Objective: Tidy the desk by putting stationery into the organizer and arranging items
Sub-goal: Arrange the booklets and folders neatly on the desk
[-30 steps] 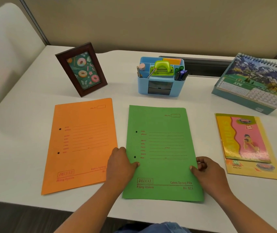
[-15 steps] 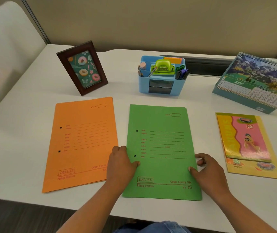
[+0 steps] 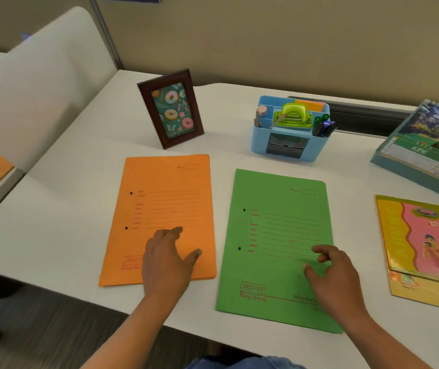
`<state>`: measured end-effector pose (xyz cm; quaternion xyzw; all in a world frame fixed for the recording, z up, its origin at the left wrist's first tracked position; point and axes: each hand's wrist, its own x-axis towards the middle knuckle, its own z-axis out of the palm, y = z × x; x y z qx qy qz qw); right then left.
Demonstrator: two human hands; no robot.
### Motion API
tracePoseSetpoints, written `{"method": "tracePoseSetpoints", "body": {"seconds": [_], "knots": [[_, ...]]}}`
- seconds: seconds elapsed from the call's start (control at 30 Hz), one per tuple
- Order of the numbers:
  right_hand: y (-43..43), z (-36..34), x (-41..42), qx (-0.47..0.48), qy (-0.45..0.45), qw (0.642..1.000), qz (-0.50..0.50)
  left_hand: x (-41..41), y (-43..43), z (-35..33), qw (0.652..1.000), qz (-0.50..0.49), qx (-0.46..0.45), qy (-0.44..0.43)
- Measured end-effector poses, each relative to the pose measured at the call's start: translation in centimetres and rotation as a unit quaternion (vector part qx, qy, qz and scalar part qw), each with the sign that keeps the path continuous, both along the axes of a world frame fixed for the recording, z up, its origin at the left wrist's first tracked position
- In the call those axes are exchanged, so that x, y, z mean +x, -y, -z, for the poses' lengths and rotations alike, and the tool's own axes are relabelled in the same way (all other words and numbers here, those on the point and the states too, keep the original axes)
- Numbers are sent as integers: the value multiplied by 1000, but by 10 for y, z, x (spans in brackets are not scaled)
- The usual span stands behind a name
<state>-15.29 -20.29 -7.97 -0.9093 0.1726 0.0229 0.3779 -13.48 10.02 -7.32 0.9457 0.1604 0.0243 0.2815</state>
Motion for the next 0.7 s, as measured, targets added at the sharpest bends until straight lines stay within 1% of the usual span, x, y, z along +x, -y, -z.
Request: {"method": "tracePoseSetpoints", "body": {"seconds": [0.1, 0.2, 0.27, 0.37, 0.5, 0.6, 0.7], "knots": [[-44, -15, 16, 48, -1, 994, -94, -12, -46, -7, 996, -89, 15, -21], [-91, -30, 26, 47, -47, 974, -216, -21, -83, -10, 984, -164, 17, -63], [-118, -33, 29, 1, -72, 951, -300, -24, -99, -10, 976, -197, -13, -88], [-147, -33, 30, -86, -108, 912, -387, -25, -111, -8, 962, -231, -100, -103], [-168, -33, 27, -172, -143, 869, -441, -23, -123, -6, 953, -241, -138, -121], [-173, -30, 28, -185, -143, 866, -443, -19, -135, -11, 947, -221, -188, -136], [-173, -28, 31, -168, -142, 863, -455, -22, -144, -25, 938, -180, -274, -109]]}}
